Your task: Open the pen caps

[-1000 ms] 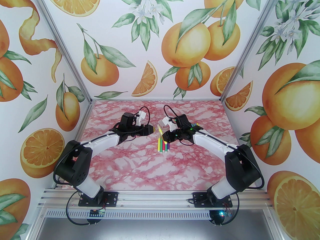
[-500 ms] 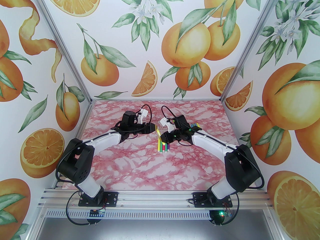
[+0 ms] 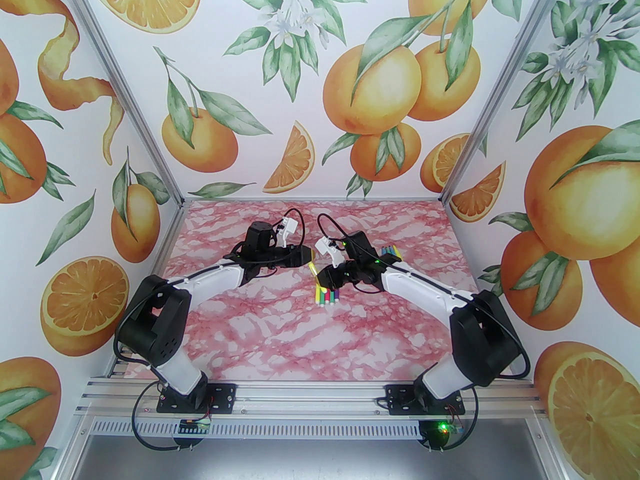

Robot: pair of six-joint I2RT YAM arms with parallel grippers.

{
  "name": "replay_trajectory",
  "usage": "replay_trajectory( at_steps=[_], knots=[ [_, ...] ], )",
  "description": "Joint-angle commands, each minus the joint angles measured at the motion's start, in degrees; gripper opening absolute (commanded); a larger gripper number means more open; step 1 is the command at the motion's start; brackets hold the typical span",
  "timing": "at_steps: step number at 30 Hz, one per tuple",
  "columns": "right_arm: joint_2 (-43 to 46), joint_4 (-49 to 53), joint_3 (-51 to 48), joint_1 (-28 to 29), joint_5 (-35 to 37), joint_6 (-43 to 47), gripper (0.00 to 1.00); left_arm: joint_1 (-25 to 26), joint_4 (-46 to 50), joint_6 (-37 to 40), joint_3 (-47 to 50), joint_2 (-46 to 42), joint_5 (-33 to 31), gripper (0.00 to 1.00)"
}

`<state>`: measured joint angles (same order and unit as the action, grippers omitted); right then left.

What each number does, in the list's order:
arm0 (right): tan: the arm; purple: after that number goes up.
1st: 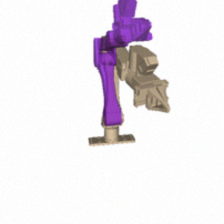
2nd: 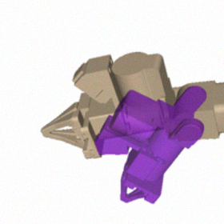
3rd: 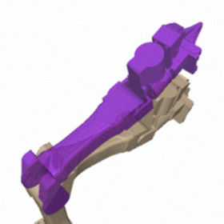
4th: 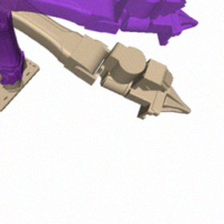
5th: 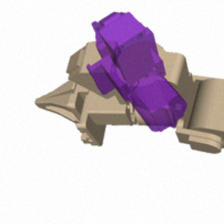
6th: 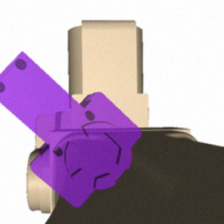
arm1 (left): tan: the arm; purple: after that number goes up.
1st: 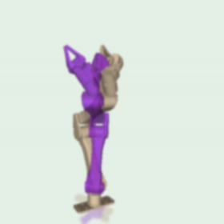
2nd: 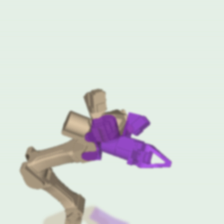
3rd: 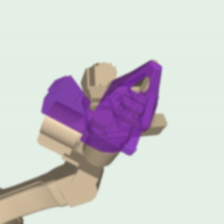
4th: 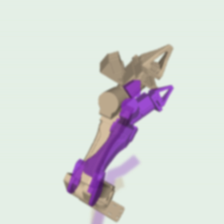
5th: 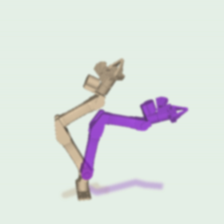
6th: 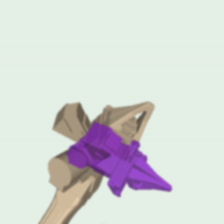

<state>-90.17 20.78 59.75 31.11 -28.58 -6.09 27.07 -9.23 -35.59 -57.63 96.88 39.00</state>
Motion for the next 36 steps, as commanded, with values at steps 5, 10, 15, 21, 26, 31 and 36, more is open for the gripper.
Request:
replay_trajectory(
  at_steps=[5, 10, 15, 21, 26, 31, 36],
  knots=[
    [2.16, -0.50, 1.44, 0.44, -0.17, 0.83, 0.02, 0.42, -2.71, -0.31, -1.81, 0.70, 1.51, 0.36],
    [2.14, -0.90, 1.55, 0.45, 0.28, 0.56, 0.02, 0.42, -2.98, -0.54, -1.52, 0.26, 1.62, 0.31],
    [1.88, -1.41, 1.26, 0.49, 0.17, 0.29, 0.02, 0.42, -3.28, -0.88, -1.52, 0.13, 1.74, 0.25],
    [1.93, -2.36, 0.51, 0.44, 0.28, 0.05, 0.09, 0.44, -4.16, -1.80, -1.52, 0.00, 2.17, 0.16],
    [1.84, -4.11, -0.22, 0.51, 0.19, -0.63, 0.23, 0.43, -4.83, -2.45, -1.52, -0.02, 2.70, 0.08],
    [1.45, -5.80, -0.51, 0.47, -0.40, -1.23, 0.27, 0.42, -5.26, -2.95, -1.31, -0.71, 2.93, 0.03],
    [0.66, -6.35, -0.26, 0.46, -0.86, -1.41, 0.30, 0.44, -5.35, -3.20, -1.26, -1.39, 3.18, 0.01]
  ],
)
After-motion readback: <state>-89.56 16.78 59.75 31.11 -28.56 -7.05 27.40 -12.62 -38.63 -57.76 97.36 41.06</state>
